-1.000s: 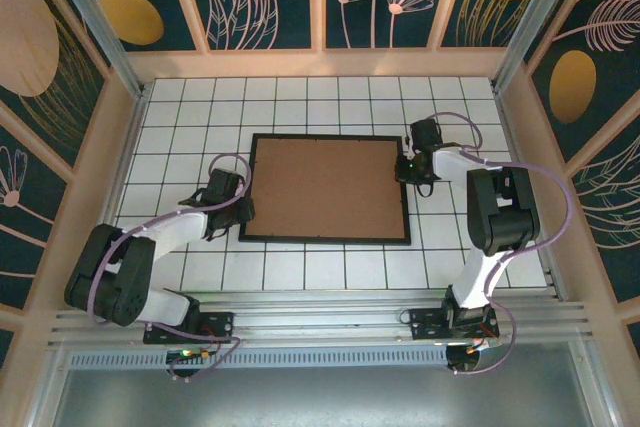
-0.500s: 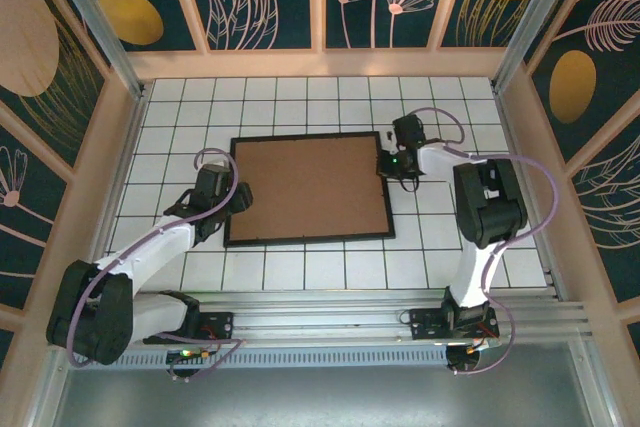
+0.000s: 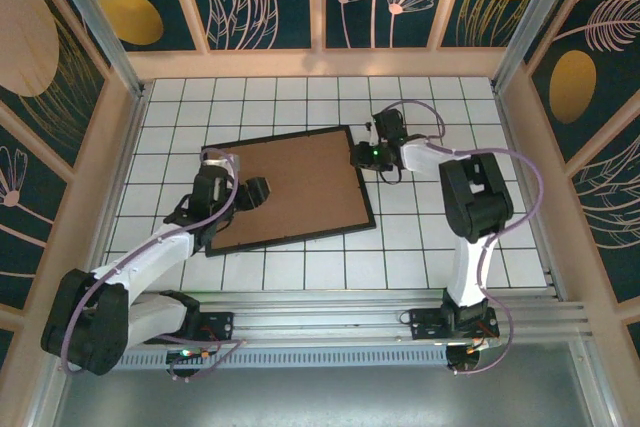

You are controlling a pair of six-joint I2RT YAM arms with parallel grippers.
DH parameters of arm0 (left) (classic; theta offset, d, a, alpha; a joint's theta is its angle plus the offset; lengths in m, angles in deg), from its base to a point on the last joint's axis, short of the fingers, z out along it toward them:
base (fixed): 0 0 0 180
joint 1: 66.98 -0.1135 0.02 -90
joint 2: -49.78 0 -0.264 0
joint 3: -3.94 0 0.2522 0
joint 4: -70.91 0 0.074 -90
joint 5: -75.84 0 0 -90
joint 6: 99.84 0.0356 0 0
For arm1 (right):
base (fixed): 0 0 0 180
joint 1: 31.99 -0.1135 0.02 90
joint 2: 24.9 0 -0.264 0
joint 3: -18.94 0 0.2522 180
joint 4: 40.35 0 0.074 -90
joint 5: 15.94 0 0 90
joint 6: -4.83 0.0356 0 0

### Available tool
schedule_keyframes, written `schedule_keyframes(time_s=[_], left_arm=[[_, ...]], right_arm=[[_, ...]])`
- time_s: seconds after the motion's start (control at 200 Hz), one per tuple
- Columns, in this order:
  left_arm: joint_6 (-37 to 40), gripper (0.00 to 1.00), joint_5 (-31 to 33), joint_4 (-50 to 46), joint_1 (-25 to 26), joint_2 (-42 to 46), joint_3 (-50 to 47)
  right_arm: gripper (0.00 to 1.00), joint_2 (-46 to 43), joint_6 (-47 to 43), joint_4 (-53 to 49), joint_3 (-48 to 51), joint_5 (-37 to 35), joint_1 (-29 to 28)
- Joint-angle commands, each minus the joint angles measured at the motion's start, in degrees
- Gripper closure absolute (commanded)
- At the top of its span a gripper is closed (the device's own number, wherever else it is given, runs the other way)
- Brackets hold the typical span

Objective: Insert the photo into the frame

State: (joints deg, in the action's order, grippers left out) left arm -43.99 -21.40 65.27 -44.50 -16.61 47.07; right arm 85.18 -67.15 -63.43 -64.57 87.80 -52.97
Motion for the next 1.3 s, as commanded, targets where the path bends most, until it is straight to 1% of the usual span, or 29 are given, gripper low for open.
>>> schedule_keyframes(time_s=[0.0, 0.115, 0.215, 0.33, 0.41, 0.515, 0.535, 0.565, 0.616, 0.666, 0.711, 0.821, 1.021, 1.146, 1.291], left_arm=[[0.58, 0.34, -2.57, 6.14, 2.86, 1.50, -0.83], [3.41, 0.33, -2.06, 8.00, 6.92, 1.46, -0.33], [7.14, 0.32, -2.28, 9.24, 11.32, 0.97, 0.74], [13.11, 0.32, -2.65, 8.97, 16.15, -0.84, 2.56], [18.92, 0.31, -0.62, 5.86, 19.36, -2.74, 4.72], [25.90, 0.23, 3.40, -1.28, 22.41, -7.60, 9.06], [26.85, 0.23, 4.35, -2.59, 22.93, -8.99, 10.09], [28.16, 0.28, 5.55, -4.28, 23.77, -11.22, 11.52], [30.15, 0.31, 7.67, -6.19, 25.32, -14.56, 13.22], [31.82, 0.32, 9.18, -6.96, 27.05, -17.64, 14.53], [33.53, 0.32, 8.74, -6.73, 28.26, -19.89, 15.21], [37.55, 0.33, 6.72, -6.04, 29.87, -23.99, 15.99], [43.37, 0.34, 2.42, -7.74, 30.19, -28.71, 18.51], [45.53, 0.34, 3.01, -8.29, 30.22, -30.53, 19.39], [46.84, 0.38, 2.78, -8.93, 30.19, -31.44, 20.11]], right_arm=[[0.50, -9.35, -0.90, 3.53, 4.32, -5.14, 1.49], [0.39, -14.35, -2.80, 5.01, 8.31, -7.86, 1.98], [0.32, -17.10, -3.51, 5.88, 11.35, -8.56, 1.96], [0.26, -19.52, -3.61, 6.49, 14.01, -9.06, 2.02], [0.24, -20.88, -3.58, 6.37, 15.23, -9.34, 2.45], [0.24, -22.15, -3.60, 6.46, 16.54, -9.48, 3.22], [0.24, -22.30, -3.52, 6.60, 16.80, -9.31, 3.35], [0.24, -22.37, -3.52, 6.77, 16.93, -9.05, 3.68], [0.24, -22.53, -3.43, 7.15, 17.32, -8.53, 4.15], [0.24, -22.52, -3.36, 7.54, 17.80, -8.05, 4.50], [0.24, -22.52, -3.21, 8.03, 18.40, -7.73, 4.85], [0.24, -22.63, -2.71, 9.52, 20.38, -6.52, 5.52], [0.24, -22.63, -2.31, 10.09, 22.42, -5.52, 6.22], [0.24, -22.65, -1.92, 10.56, 23.07, -5.15, 6.51], [0.24, -22.23, -1.50, 10.46, 22.92, -4.12, 6.55]])
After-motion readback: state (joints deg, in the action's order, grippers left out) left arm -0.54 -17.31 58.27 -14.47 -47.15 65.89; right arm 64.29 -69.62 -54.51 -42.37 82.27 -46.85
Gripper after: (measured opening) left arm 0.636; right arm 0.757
